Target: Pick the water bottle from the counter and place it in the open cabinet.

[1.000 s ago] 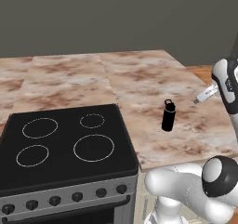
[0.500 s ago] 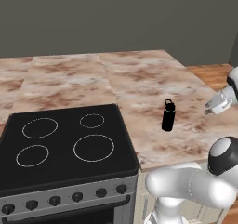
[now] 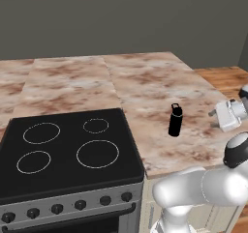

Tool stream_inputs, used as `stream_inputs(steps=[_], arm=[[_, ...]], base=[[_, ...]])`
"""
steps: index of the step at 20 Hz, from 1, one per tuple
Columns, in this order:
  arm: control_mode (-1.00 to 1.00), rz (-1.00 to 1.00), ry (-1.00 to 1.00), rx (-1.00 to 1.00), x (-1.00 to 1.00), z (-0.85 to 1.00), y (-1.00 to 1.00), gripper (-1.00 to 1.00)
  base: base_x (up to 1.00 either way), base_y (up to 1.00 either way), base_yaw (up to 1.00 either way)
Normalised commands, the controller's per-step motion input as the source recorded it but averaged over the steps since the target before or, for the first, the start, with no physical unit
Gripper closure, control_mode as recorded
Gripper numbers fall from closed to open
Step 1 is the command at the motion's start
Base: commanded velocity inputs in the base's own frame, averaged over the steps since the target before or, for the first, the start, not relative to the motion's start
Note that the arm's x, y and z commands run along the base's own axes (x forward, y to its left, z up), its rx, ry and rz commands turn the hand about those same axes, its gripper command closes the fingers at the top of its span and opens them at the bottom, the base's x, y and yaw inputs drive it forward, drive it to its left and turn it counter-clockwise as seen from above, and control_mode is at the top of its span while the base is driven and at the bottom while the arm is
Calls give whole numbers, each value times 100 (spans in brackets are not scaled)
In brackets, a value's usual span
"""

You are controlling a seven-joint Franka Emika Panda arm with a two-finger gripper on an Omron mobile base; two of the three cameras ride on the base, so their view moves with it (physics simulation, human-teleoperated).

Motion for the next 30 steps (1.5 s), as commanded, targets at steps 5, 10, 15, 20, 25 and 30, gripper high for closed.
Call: stream_inputs(steps=[5,10,15,20,25,30], arm=[[-100,0,-10,0,19,-14,0,-100],[-100,0,0,0,11,-1,0,-100],[-100,-11,11,0,40,-14,3,-100],[-100,-13,5,0,50,-24,7,-100],[-100,-9,4,0,29,-32,4,-100],[-100,-4,1,0,9,-31,5,-100]], base=[[0,0,0],[0,0,0],[0,0,0],[0,0,0],[0,0,0],[0,0,0]])
